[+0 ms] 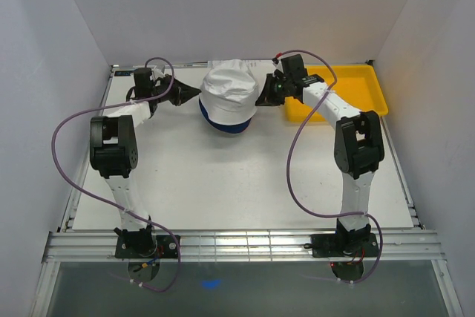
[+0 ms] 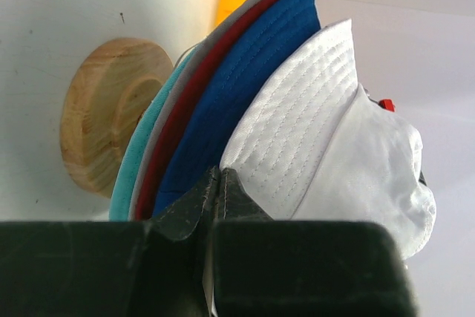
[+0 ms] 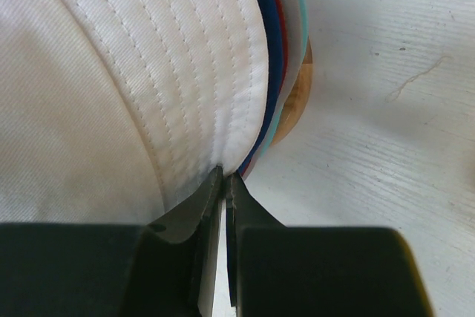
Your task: Stack the hats
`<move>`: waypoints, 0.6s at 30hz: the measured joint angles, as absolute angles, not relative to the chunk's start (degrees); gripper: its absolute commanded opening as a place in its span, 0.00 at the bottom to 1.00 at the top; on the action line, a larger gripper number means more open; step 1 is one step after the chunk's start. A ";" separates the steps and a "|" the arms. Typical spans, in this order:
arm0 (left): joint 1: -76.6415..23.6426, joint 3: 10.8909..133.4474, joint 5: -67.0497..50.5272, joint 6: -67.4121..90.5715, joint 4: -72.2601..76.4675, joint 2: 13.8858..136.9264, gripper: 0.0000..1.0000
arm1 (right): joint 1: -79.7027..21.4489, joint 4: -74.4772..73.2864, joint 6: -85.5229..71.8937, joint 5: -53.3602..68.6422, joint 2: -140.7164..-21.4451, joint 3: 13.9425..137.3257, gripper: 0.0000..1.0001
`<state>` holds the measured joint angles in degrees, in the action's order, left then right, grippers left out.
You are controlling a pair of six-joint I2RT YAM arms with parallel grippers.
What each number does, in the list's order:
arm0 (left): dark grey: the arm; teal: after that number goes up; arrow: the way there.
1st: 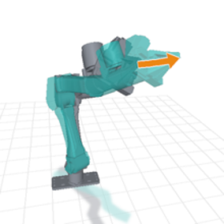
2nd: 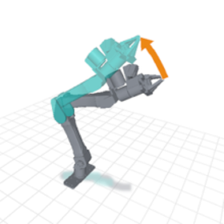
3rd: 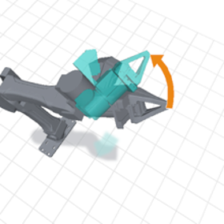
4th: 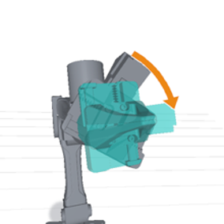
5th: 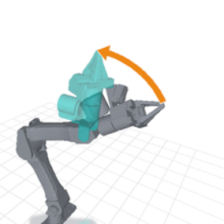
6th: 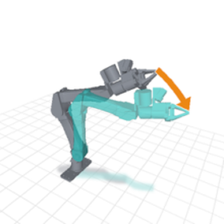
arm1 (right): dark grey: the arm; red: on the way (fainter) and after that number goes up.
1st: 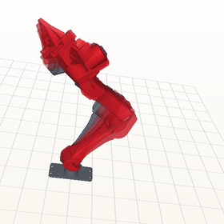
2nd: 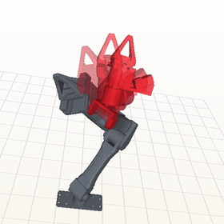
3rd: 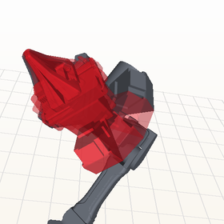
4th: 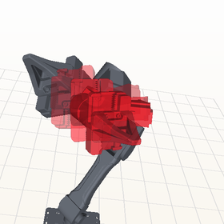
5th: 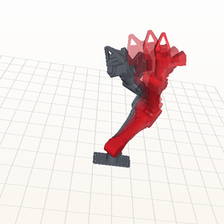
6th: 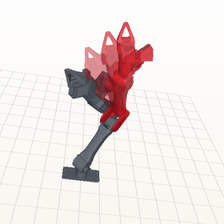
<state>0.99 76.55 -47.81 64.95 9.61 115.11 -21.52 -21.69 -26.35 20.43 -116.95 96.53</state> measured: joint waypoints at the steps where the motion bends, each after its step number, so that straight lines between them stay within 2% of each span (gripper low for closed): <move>1: 0.97 77.36 -47.44 64.20 8.38 115.35 0.00 | -21.52 -21.63 -26.30 20.40 -116.57 96.09 0.08; 18: 0.89 87.18 -43.38 52.73 -8.54 120.29 0.00 | -21.52 -21.02 -25.98 20.23 -112.33 94.21 0.08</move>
<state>0.89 87.18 -43.38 52.73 -8.54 120.29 -21.52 -21.02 -25.98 20.23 -112.33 94.21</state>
